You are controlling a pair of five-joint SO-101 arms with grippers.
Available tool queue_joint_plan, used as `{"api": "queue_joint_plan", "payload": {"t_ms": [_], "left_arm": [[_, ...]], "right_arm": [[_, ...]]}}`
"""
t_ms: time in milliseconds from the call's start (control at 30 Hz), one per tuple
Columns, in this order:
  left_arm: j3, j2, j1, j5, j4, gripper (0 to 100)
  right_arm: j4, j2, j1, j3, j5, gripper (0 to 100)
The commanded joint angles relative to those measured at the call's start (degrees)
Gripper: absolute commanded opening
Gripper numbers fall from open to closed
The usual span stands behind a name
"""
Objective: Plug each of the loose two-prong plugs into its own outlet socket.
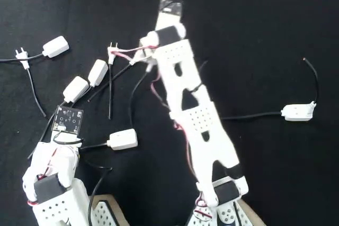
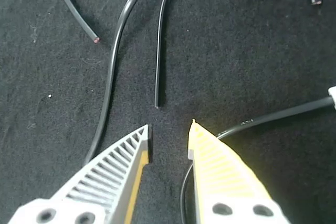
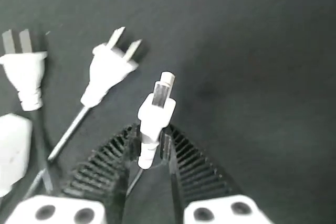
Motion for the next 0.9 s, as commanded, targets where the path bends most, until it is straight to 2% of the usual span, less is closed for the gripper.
{"api": "queue_joint_plan", "payload": {"t_ms": [0,167,333,500,667,767,867], "left_arm": [[0.0,-0.1,-0.4,-0.5,-0.1,13],[0.0,-0.1,-0.4,-1.7,-0.1,13],[0.0,-0.1,-0.4,-2.4,0.1,13],[0.0,-0.1,-0.4,-2.4,0.1,13],[0.0,-0.1,0.9,-2.4,0.3,13],[0.1,-0.1,1.5,-2.5,0.4,13],[0.1,-0.1,1.5,-2.5,0.4,13]], "right_arm": [[2.2,-7.4,3.1,0.3,2.6,1.2],[2.2,-21.2,4.0,10.4,9.4,1.2],[2.1,-38.2,5.4,24.7,22.7,1.2],[2.1,-56.9,7.5,41.7,45.2,1.3],[2.1,-72.4,4.7,64.4,68.4,1.4],[1.5,-75.1,1.9,77.1,81.5,1.4],[-1.4,-73.4,-0.8,85.0,90.4,1.5]]}}
